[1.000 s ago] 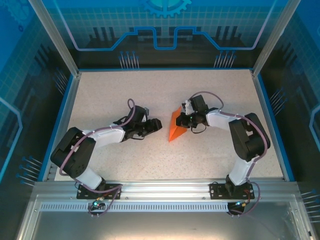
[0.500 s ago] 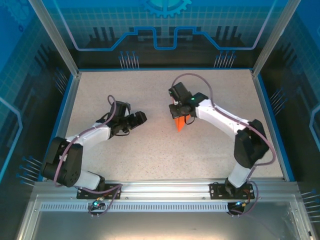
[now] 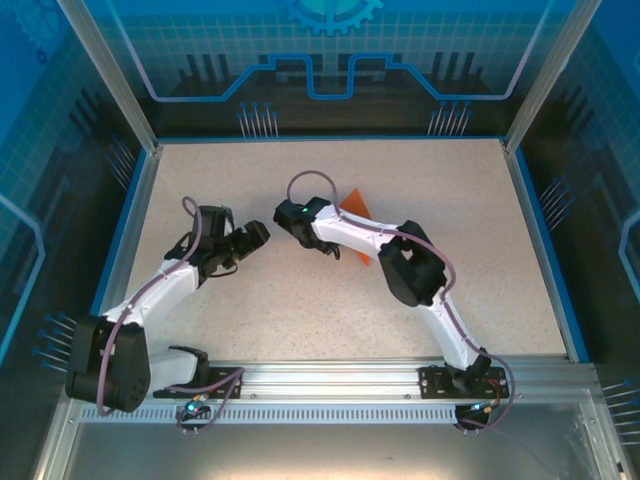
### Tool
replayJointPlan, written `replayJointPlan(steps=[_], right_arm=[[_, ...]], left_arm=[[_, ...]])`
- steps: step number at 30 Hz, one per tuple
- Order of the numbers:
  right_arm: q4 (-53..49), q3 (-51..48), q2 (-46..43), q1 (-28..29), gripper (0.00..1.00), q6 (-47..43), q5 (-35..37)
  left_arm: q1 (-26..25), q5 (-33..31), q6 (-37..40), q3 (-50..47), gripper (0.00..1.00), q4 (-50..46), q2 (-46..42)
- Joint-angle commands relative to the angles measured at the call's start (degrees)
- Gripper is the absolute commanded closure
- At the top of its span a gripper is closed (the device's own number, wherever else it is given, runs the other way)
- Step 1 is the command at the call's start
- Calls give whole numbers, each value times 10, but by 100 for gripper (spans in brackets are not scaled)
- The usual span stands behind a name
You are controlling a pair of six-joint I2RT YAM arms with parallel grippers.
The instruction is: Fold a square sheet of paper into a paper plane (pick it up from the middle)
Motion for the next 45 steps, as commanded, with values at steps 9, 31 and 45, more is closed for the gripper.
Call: replayJointPlan(steps=[9,31,45], right_arm=[[-40,50,69,44,77,12,-38],[180,-164,-209,86,49,-21,-312],[362,-436,-399,-87,1,-33,-426]], left_arm=[[16,-23,17,-6,12,-54,-49],[18,-14,11,10,10,-48,-17],[-1,103,-2,-37,6,56,5]])
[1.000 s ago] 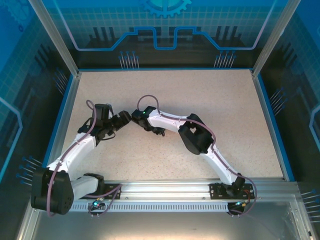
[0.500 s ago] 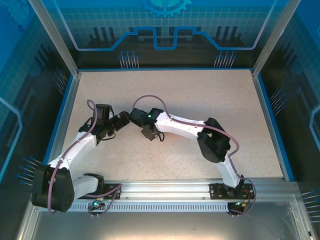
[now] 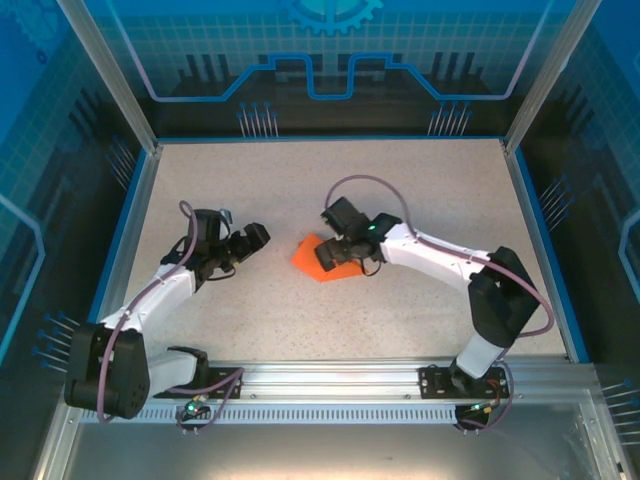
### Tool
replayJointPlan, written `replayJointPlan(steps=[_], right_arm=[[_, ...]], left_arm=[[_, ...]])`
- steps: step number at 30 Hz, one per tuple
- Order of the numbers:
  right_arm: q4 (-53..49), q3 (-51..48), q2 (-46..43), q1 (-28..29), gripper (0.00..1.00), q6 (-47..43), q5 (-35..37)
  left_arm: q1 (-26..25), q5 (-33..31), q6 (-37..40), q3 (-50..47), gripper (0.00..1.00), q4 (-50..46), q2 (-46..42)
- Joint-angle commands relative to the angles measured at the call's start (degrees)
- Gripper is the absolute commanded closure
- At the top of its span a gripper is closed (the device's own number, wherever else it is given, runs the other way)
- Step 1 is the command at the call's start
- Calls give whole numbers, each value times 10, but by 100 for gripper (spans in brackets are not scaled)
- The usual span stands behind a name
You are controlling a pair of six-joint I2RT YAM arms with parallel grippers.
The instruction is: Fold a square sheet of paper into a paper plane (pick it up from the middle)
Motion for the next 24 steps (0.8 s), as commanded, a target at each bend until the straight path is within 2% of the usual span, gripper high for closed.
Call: replayJointPlan(steps=[1,4,7,15,19,24], right_arm=[[60,-46,-26,-43,2,-35,-116],[75,-76,-25,-85,11,-85,-191],[77,-87,-15,-114,20,-113,-228],[73,-68,49,-124,32,-153,-244],[75,-51,81,-127,35,-160,-242],[85,-38,104,-139,45,-150,-269]], left_arm=[[-15,45,-11,-16,5,40,14],[-31,49,-14,-18,4,51,26],[-45,53,-16,-18,3,62,40],[-67,53,-27,-26,3,80,53],[-73,53,-31,-31,2,84,57],[-78,54,-34,-32,2,86,63]])
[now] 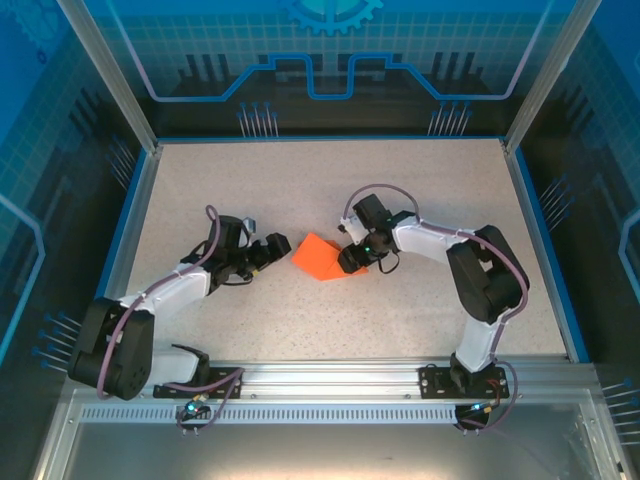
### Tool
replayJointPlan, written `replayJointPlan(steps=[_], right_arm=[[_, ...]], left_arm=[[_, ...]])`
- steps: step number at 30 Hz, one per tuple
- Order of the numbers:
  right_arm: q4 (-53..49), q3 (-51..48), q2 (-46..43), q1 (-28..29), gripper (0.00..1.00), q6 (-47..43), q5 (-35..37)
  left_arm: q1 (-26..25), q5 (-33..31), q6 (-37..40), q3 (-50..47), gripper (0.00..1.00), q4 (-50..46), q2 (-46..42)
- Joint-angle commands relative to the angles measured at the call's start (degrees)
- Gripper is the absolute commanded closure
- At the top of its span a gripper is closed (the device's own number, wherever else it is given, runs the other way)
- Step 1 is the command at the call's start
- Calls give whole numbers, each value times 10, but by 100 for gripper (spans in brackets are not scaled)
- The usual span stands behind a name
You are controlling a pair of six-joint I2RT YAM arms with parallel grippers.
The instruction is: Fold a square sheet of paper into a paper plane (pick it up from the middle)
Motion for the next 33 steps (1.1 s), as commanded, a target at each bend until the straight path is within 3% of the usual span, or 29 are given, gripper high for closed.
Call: replayJointPlan(steps=[1,12,22,27,33], right_arm=[[14,17,14,-18,46,1,-43],[30,12,34,-48,64,44,-132],[25,12,34,-52,90,63,-185],[56,0,21,-53,93,107,-269],[140,-9,22,-53,95,223,-379]], left_arm=[[-7,14,-7,-8,2,12,6],[-11,26,-8,-9,2,23,15],[-14,31,-11,-8,2,28,19],[-14,39,-22,-14,2,42,17],[-22,78,-66,-34,4,126,27]])
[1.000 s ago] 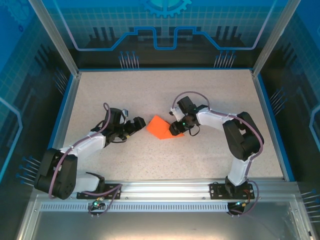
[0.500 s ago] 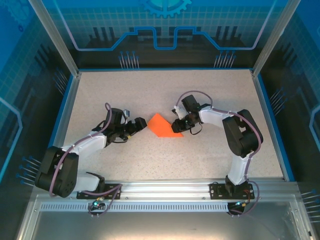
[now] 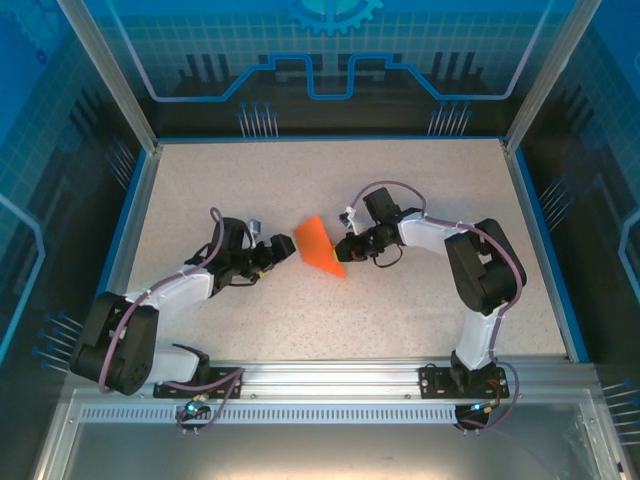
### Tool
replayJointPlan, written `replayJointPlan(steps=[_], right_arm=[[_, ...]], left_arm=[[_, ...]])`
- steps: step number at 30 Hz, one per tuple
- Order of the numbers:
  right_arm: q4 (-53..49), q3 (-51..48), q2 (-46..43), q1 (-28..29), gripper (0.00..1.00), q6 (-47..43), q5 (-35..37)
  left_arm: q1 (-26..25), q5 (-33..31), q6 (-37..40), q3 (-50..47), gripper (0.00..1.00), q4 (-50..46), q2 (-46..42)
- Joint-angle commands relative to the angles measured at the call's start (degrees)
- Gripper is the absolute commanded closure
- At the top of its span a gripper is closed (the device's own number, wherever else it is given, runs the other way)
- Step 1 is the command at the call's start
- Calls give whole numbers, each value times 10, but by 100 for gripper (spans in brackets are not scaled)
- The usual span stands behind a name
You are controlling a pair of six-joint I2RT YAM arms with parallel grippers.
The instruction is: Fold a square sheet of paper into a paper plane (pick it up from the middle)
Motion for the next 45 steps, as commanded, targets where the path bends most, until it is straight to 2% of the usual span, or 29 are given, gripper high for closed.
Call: replayJointPlan(steps=[1,4,9,17,23,28,35,42,45], right_arm=[[68,-7,-6,-7,95,89,-99],[121,-8,-12,-7,95,142,-144],[136,2,-22,-8,95,175,-181],[182,2,-22,-11,94,222,-244],[174,0,-26,-20,94,220,-249],[173,-3,-20,-26,94,218,-254],[159,-3,3,-26,93,203,-247],[138,8,59,-20,87,178,-228],[93,22,70,-17,75,150,-200]], left_arm=[[-11,48,-41,-16,4,80,14],[-16,66,-69,-23,6,141,23],[-17,99,-104,-37,16,247,32],[-18,119,-144,-57,42,380,54],[-18,113,-166,-72,57,443,71],[-18,104,-166,-82,68,455,71],[-19,92,-156,-80,92,424,86],[-33,64,-120,-68,98,350,95],[-38,51,-104,-56,99,308,101]])
